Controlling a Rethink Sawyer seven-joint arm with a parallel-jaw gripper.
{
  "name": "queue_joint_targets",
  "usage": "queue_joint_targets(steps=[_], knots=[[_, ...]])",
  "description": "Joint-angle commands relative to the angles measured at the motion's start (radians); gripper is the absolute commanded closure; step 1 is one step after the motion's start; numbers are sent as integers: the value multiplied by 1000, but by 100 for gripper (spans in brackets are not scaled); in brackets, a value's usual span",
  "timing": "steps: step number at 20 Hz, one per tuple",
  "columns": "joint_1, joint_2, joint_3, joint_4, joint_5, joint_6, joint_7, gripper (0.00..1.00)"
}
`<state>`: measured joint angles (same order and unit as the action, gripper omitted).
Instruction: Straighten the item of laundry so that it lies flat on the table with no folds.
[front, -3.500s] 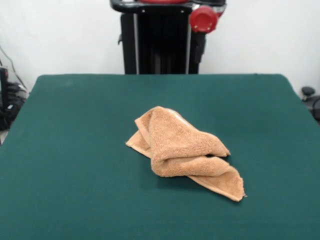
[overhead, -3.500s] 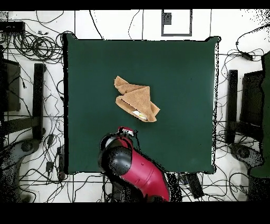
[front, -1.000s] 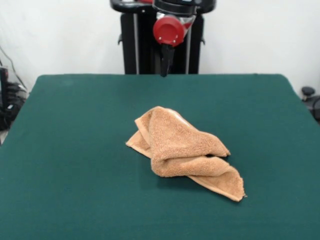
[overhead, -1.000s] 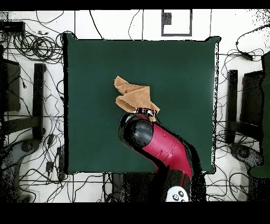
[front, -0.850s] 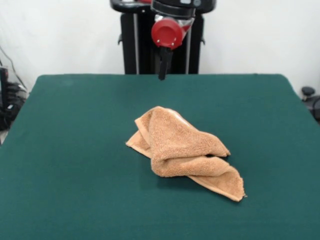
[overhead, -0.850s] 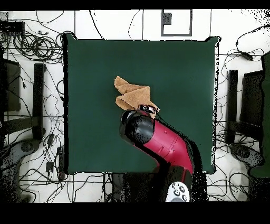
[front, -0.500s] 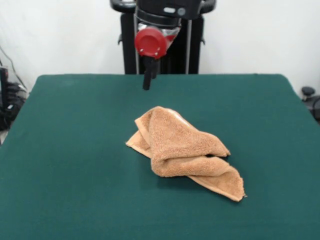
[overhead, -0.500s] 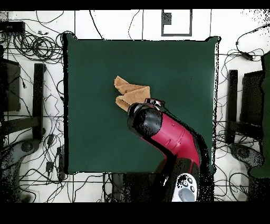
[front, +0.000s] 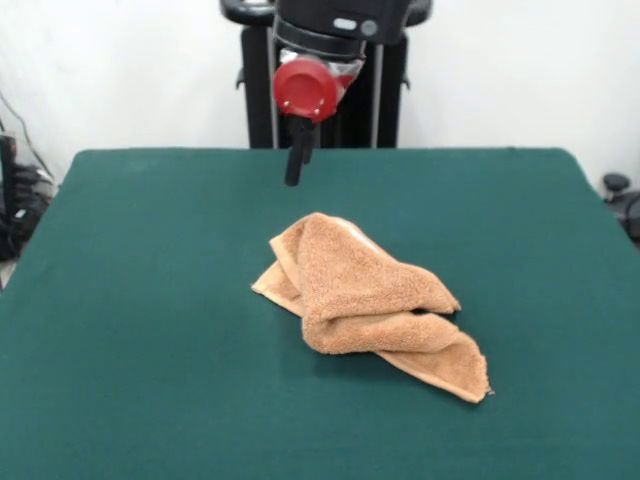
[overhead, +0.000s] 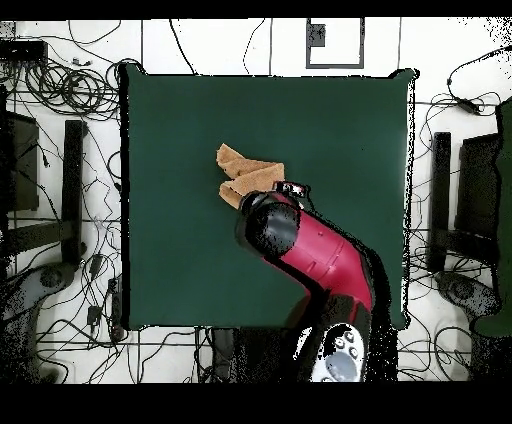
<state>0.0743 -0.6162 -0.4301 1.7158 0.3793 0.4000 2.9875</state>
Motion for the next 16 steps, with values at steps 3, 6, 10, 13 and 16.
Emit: queue_joint_targets(steps=[3,6,10,13,16], knots=[[193,84,-102,29,-38,-282,159,0],[203,89,-84,38,-17,-320,150,0],[198,107,-49,58,-2,-365,139,0],[114,95,59,120,-33,-441,137,0],[24,49,179,168,-81,-437,93,0]])
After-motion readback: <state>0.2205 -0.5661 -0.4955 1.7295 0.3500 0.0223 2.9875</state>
